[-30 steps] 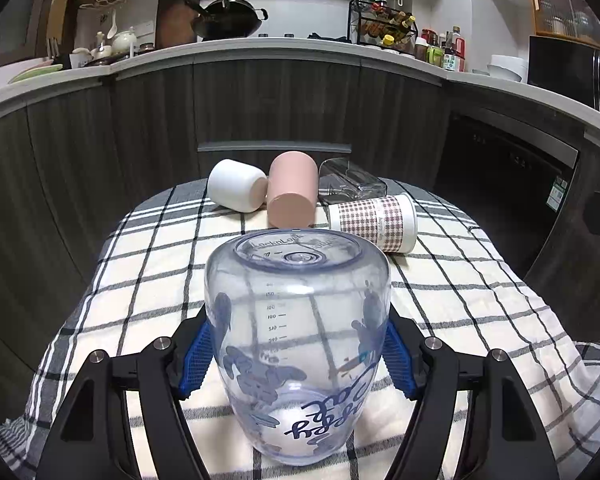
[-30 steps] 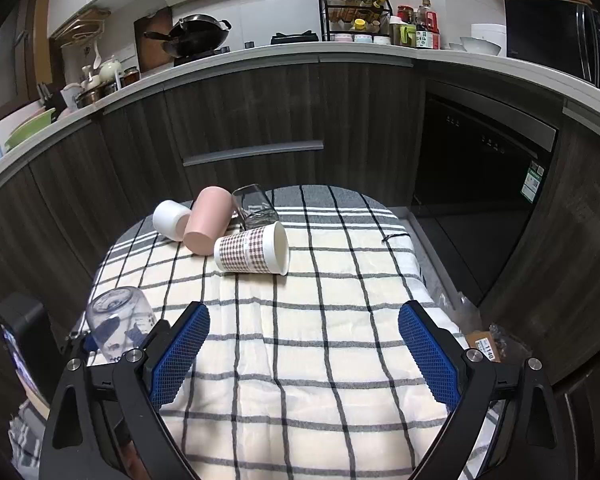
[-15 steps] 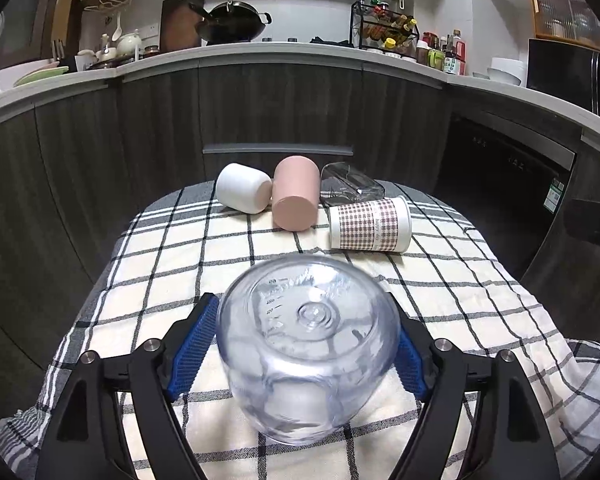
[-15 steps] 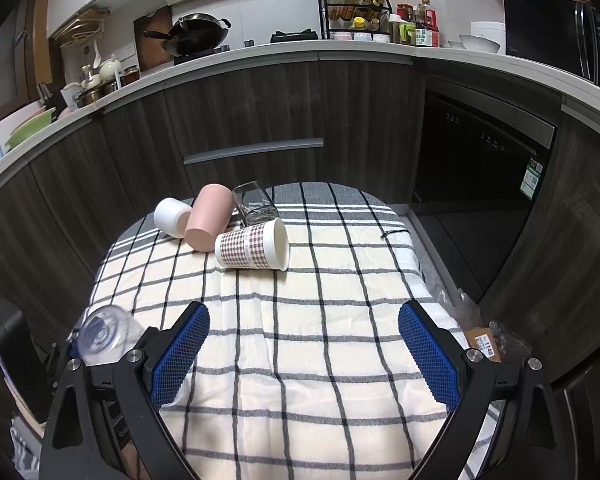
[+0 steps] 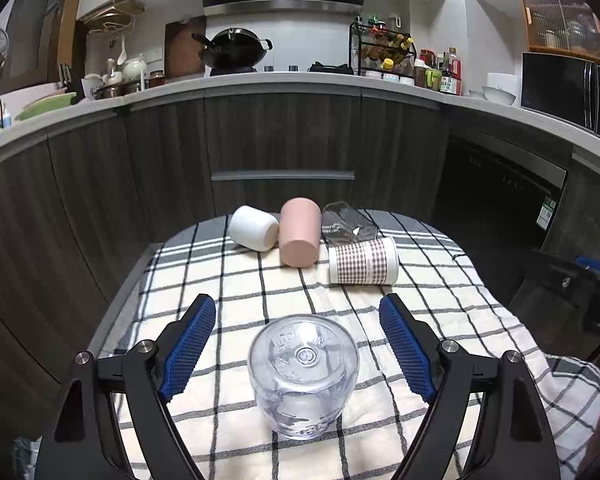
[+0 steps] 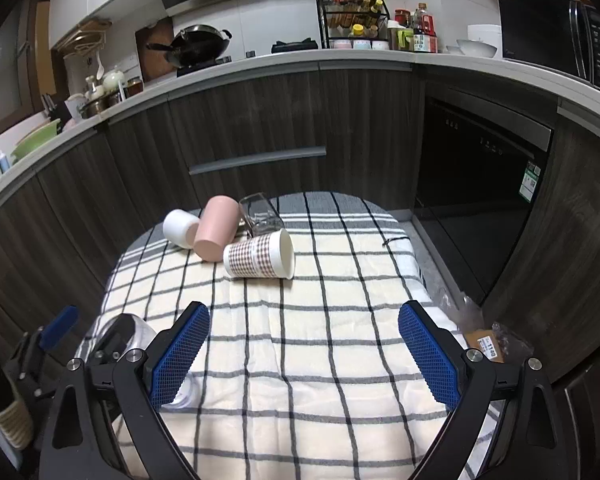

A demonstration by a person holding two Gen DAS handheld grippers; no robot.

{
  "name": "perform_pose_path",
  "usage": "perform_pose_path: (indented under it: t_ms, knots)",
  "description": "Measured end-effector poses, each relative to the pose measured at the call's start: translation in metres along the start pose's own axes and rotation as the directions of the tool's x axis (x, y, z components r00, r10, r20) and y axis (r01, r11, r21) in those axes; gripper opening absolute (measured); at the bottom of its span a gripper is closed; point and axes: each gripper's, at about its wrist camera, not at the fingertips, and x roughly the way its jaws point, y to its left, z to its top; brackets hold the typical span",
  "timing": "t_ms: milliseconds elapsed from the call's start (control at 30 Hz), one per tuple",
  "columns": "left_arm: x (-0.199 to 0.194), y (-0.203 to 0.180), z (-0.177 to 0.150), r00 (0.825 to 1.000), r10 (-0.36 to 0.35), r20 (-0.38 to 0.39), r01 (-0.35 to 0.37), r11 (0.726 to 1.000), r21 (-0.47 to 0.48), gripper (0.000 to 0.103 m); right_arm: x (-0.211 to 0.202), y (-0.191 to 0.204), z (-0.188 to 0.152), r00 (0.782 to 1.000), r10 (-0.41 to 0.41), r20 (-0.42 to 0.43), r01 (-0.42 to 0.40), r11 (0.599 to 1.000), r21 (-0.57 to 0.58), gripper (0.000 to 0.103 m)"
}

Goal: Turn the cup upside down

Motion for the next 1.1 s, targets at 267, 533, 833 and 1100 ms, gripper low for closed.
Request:
perform_pose_path:
  t_ms: [267,533,833,1100]
  knots:
    - [-0.032,0.004,0.008,0.999,0.036,-0.040,-0.038,0.998,-0.042,0.090,-0.021,0.007,0.000,1.000,0.013,0.028,-0.012,1.000,-0.027,0.096]
    - [-0.055,0.014,0.005,0.992,0.059,-0.115,-0.071,0.992,-0.100,0.091,-0.049,0.011,-0.003,0.997,0.020,0.074,-0.017,0.999,-0.037,0.096]
    - [-0.082,0.019,0.001,0.987,0.086,-0.135,-0.100,0.990,-0.099,0.093,-0.074,0.014,-0.006,0.996,0.027,0.081,-0.024,0.999,-0.033,0.100]
    - [-0.100,0.015,-0.001,0.984,0.126,-0.125,-0.135,0.989,-0.063,0.098,-0.093,0.021,-0.012,0.996,-0.003,0.091,0.009,0.998,-0.065,0.100]
